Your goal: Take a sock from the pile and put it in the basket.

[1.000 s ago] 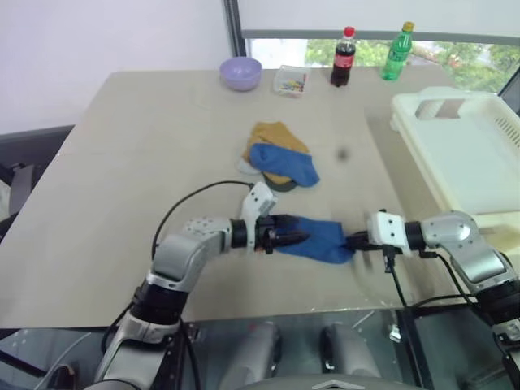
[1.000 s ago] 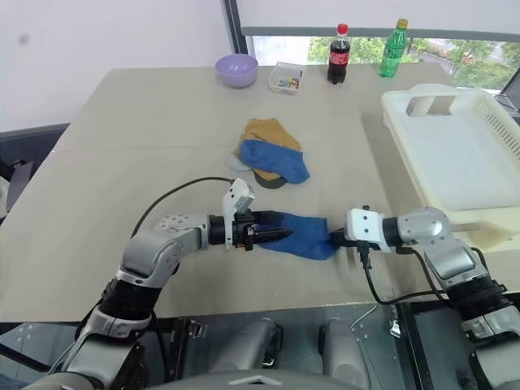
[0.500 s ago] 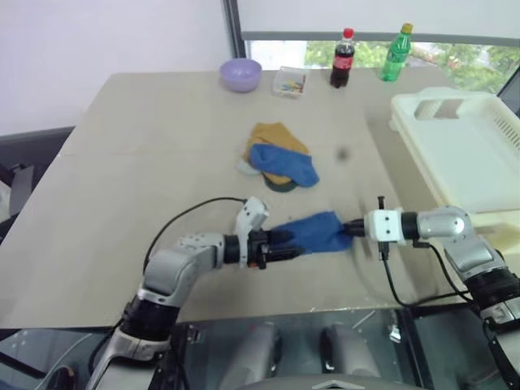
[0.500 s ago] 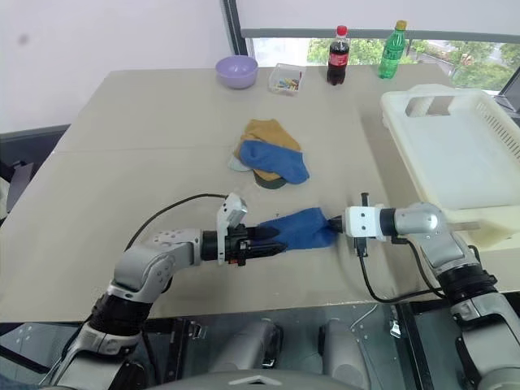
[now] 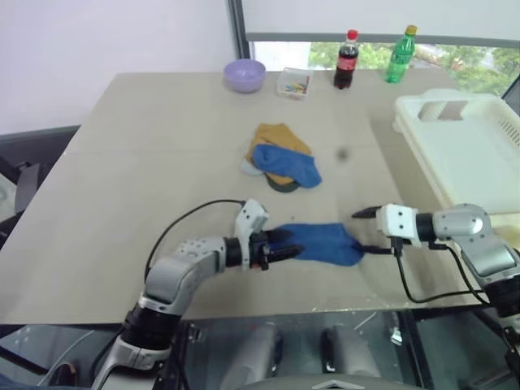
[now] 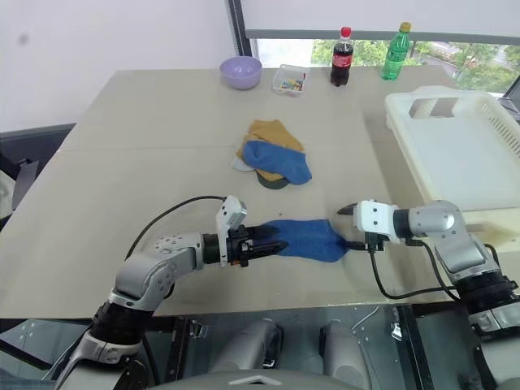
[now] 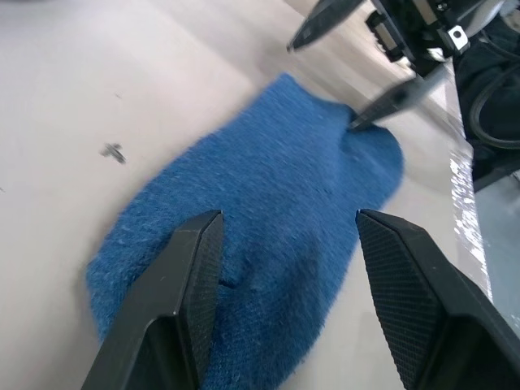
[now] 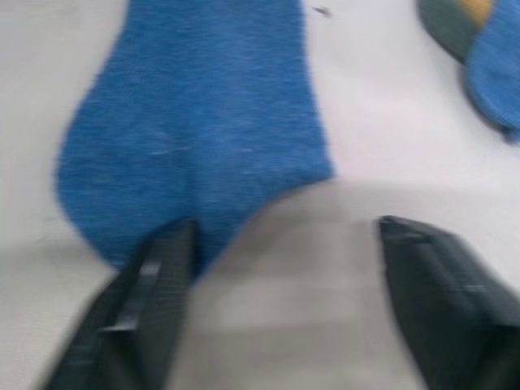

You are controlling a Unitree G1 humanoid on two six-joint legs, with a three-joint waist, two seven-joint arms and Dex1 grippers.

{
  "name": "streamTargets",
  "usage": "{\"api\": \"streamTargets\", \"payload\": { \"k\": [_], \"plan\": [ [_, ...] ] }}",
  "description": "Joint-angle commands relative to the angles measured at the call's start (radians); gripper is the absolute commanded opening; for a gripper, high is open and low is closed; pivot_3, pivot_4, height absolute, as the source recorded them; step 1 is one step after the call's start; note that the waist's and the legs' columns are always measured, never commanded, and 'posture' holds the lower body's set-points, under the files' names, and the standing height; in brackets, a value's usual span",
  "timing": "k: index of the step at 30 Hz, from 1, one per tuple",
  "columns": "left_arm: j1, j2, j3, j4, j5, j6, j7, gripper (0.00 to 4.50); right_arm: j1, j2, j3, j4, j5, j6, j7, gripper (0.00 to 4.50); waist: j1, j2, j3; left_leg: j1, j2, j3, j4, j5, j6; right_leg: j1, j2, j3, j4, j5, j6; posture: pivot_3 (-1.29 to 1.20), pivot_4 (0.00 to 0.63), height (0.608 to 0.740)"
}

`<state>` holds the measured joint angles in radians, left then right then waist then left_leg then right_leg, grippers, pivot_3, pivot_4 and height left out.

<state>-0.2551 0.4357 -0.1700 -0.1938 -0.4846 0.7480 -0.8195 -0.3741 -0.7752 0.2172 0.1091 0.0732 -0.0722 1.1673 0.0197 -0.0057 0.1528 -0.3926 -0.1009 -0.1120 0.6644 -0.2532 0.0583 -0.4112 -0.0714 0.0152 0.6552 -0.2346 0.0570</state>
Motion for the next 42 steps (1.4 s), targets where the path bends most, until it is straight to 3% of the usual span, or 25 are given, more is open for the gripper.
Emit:
{"api": "streamTargets", "payload": {
  "k": [1, 8, 15, 21, 30, 34, 38, 42],
  "plan": [
    [0.011, 0.007, -0.019, 0.013, 0.023, 0.010, 0.019, 2.80, 0.054, -0.037, -0.009, -0.047, 0.040, 0.073, 0.056, 4.45, 0.003, 0.000, 0.000, 0.000, 0.000, 0.000, 0.000, 0.000, 0.000, 0.000, 0.000, 0.000, 0.000, 0.000, 0.000, 0.00, 0.150, 0.740],
    [0.026, 0.023, -0.018, -0.006, 0.013, 0.021, 0.012, 2.80, 0.076, -0.007, -0.099, -0.116, 0.168, 0.137, 0.035, 4.45, -0.003, 0.001, 0.001, -0.001, 0.000, 0.000, 0.000, 0.000, 0.000, 0.000, 0.000, 0.000, -0.001, 0.000, 0.000, 0.00, 0.150, 0.740],
    [0.038, 0.023, -0.010, -0.032, 0.002, 0.039, 0.024, 2.80, 0.057, 0.020, -0.097, -0.053, 0.101, 0.112, -0.049, 4.45, -0.005, 0.001, 0.001, -0.001, 0.000, 0.000, 0.000, 0.000, 0.000, 0.000, 0.000, 0.000, -0.001, 0.000, 0.000, 0.00, 0.150, 0.740],
    [0.061, 0.025, 0.013, -0.062, -0.015, 0.053, 0.053, 2.80, 0.140, -0.033, -0.143, -0.204, 0.230, 0.208, 0.042, 4.45, -0.003, 0.003, 0.002, -0.002, 0.000, 0.000, -0.002, 0.000, 0.000, -0.001, 0.000, 0.000, -0.001, 0.000, 0.000, 0.00, 0.150, 0.740],
    [0.094, 0.025, 0.023, -0.103, -0.037, 0.076, 0.079, 2.80, 0.124, 0.001, -0.125, -0.199, 0.107, 0.219, -0.119, 4.45, -0.005, 0.003, 0.002, -0.002, 0.001, 0.000, -0.005, 0.000, 0.000, -0.001, 0.000, 0.000, -0.006, 0.000, 0.000, 0.00, 0.150, 0.740],
    [0.098, 0.028, 0.055, -0.119, -0.044, 0.062, 0.094, 2.80, 0.041, 0.089, -0.166, -0.158, 0.107, 0.359, -0.278, 4.45, -0.005, 0.003, 0.002, -0.002, 0.000, 0.000, -0.006, 0.002, -0.003, -0.001, 0.000, 0.000, -0.006, 0.000, 0.000, 0.00, 0.150, 0.740],
    [0.101, 0.000, 0.127, -0.194, -0.123, 0.042, 0.099, 2.80, -0.042, 0.288, -0.247, -0.188, 0.262, 0.762, -0.475, 4.45, -0.008, 0.002, 0.002, -0.002, 0.001, 0.000, -0.009, 0.003, -0.004, -0.003, 0.000, 0.001, -0.006, 0.000, 0.000, 0.00, 0.150, 0.740],
    [0.099, -0.003, 0.178, -0.220, -0.118, -0.024, 0.115, 2.80, -0.119, 0.427, -0.280, -0.162, 0.337, 0.978, -0.585, 4.45, -0.006, 0.003, 0.002, -0.004, 0.001, 0.000, -0.011, 0.004, -0.005, -0.006, 0.001, 0.001, -0.006, 0.000, -0.001, 0.00, 0.150, 0.740]
  ]
}}
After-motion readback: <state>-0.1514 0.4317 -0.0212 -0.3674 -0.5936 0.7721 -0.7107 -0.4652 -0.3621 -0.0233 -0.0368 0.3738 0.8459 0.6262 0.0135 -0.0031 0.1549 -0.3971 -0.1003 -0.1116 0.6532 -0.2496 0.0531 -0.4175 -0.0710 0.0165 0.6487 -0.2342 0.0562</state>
